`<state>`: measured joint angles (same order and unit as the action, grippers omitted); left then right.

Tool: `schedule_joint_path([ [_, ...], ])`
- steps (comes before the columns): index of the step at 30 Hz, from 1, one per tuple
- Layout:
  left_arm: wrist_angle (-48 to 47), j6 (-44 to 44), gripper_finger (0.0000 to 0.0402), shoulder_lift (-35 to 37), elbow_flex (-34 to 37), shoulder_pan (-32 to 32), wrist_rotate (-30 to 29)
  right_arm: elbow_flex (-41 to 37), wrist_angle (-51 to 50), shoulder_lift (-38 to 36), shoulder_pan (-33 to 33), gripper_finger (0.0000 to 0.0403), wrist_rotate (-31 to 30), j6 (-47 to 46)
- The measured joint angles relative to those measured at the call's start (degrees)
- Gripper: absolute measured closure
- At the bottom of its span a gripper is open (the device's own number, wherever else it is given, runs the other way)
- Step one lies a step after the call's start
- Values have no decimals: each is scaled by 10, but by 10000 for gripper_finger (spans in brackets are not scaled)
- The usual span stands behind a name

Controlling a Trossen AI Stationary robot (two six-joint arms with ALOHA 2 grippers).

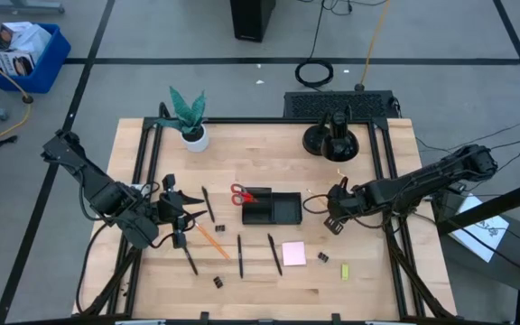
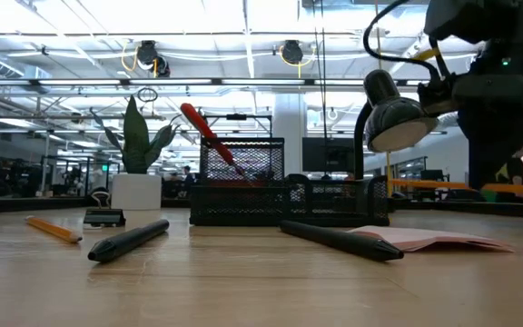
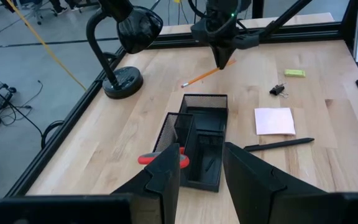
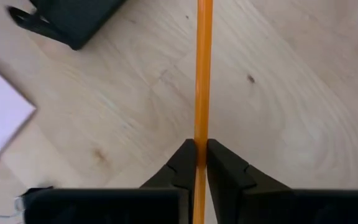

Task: Pick and place office supplies into organizer
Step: Put the right orange pencil into the desk organizer

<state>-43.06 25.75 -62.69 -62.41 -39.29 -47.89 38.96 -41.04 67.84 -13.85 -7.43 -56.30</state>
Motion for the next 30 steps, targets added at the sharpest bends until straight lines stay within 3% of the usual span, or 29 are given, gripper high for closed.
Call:
schedule_joint_path([
  [10, 0, 0, 275, 0, 0, 0, 0, 0, 24, -60, 0, 380, 0, 1],
  [21, 0, 2, 275, 0, 0, 0, 0, 0, 128, -82, 0, 379, 0, 39],
  [30, 0, 2, 275, 0, 0, 0, 0, 1, 275, -82, 0, 379, 0, 115],
])
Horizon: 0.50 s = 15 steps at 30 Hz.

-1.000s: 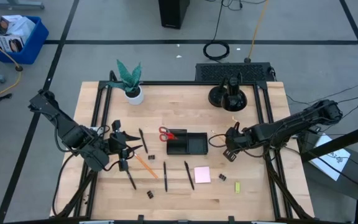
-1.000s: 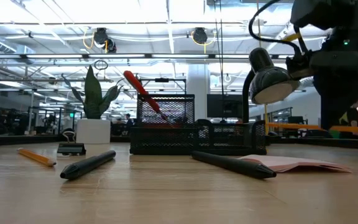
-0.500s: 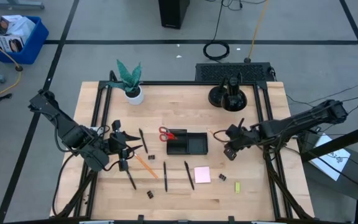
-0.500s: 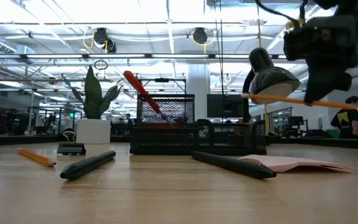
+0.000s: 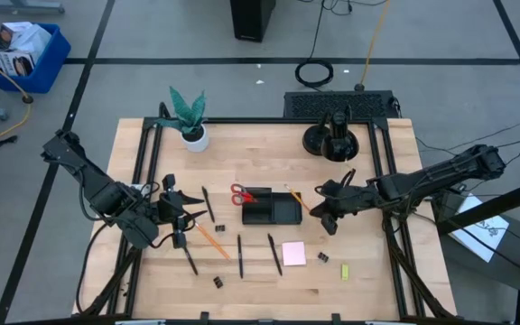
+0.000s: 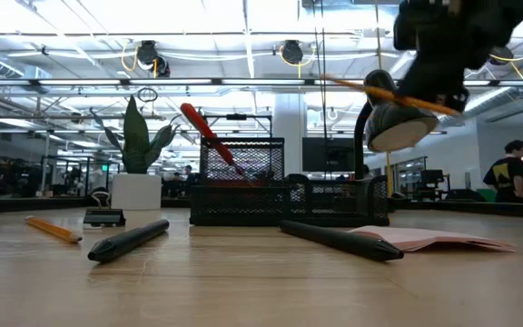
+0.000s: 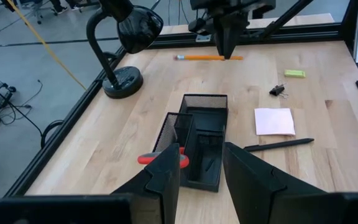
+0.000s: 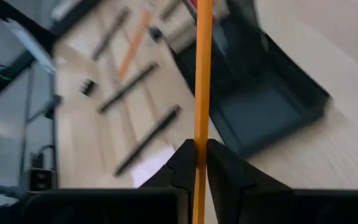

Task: Pick and place office supplies into organizer
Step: Put the right orange pencil into the desk organizer

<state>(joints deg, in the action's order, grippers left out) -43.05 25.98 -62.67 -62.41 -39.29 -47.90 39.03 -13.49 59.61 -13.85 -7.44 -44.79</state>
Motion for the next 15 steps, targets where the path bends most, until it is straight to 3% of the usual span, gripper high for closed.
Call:
schedule_joint_path([
  [15, 0, 1, 275, 0, 0, 0, 0, 0, 193, 0, 0, 379, -18, 176],
])
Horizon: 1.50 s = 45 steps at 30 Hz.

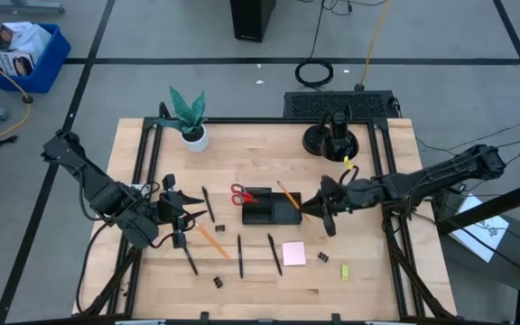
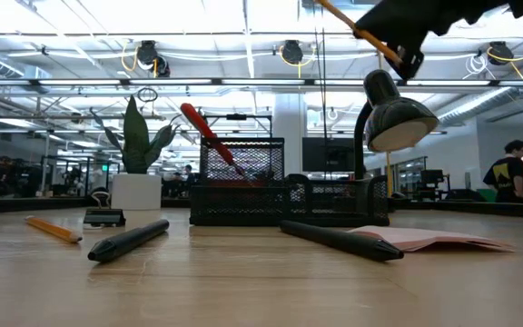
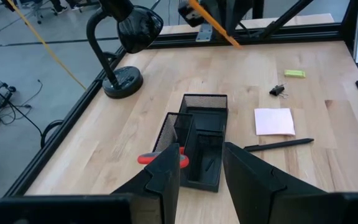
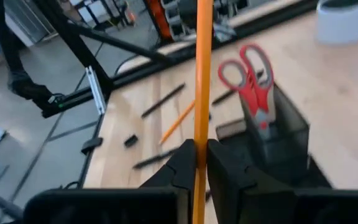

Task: Pick and place office supplies into organizer
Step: Put the right orange pencil into the desk organizer

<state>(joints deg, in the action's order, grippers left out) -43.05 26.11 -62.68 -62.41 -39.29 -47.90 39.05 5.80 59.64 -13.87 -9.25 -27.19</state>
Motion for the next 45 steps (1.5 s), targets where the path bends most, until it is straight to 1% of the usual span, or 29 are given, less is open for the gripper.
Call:
schedule_joint_path([
  [2, 0, 1, 275, 0, 0, 0, 0, 0, 12, 0, 0, 379, -3, 18],
  [10, 0, 2, 275, 0, 0, 0, 0, 0, 73, 4, 0, 379, -58, 111],
  [26, 0, 8, 275, 0, 0, 0, 0, 0, 224, 43, 0, 379, -58, 249],
  [39, 0, 8, 275, 0, 0, 0, 0, 0, 390, 128, 0, 379, -57, 350],
  [45, 0, 10, 275, 0, 0, 0, 0, 0, 457, 150, 0, 379, -57, 392],
])
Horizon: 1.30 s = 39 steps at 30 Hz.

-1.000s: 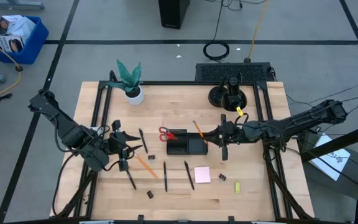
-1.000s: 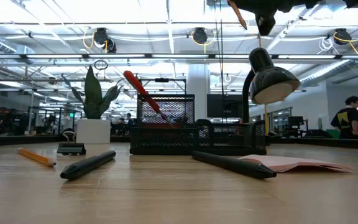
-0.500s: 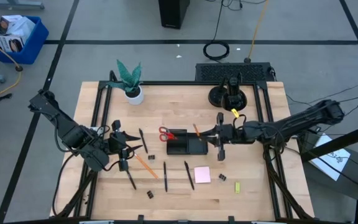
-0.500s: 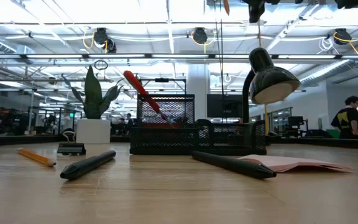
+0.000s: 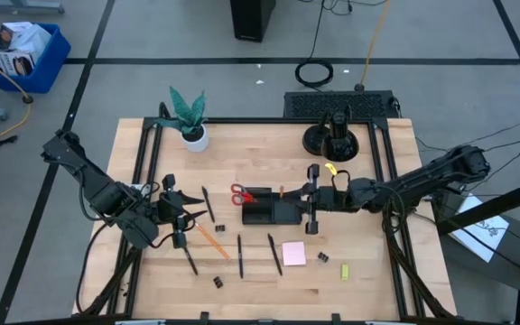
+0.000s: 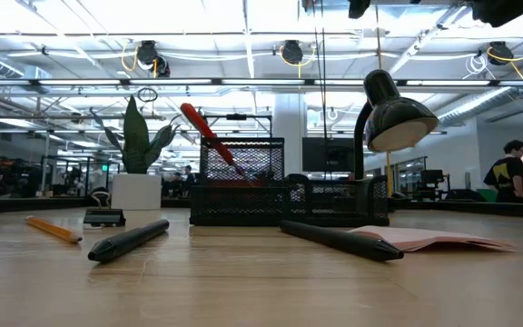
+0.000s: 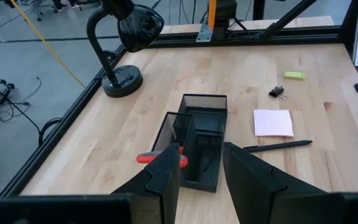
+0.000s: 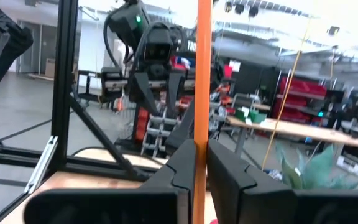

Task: Pick and place office supplies into organizer
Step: Put the right orange pencil into the desk organizer

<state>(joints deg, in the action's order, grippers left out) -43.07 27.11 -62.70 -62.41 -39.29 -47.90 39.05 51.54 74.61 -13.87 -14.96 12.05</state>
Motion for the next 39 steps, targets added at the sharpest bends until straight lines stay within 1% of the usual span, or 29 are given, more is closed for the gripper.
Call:
schedule_joint_path([
  [13, 0, 0, 275, 0, 0, 0, 0, 0, 43, 3, 0, 379, 0, 27],
  [18, 0, 0, 275, 0, 0, 0, 0, 0, 88, 3, 0, 379, -1, 46],
  [23, 0, 1, 275, 0, 0, 0, 0, 0, 111, 3, 0, 379, -1, 60],
  [30, 0, 1, 275, 0, 0, 0, 0, 0, 112, 3, 3, 379, -2, 58],
  [36, 0, 2, 275, 0, 0, 0, 0, 0, 84, 3, 17, 379, -1, 31],
  [39, 0, 2, 275, 0, 0, 0, 0, 0, 91, 20, 25, 379, 0, 22],
])
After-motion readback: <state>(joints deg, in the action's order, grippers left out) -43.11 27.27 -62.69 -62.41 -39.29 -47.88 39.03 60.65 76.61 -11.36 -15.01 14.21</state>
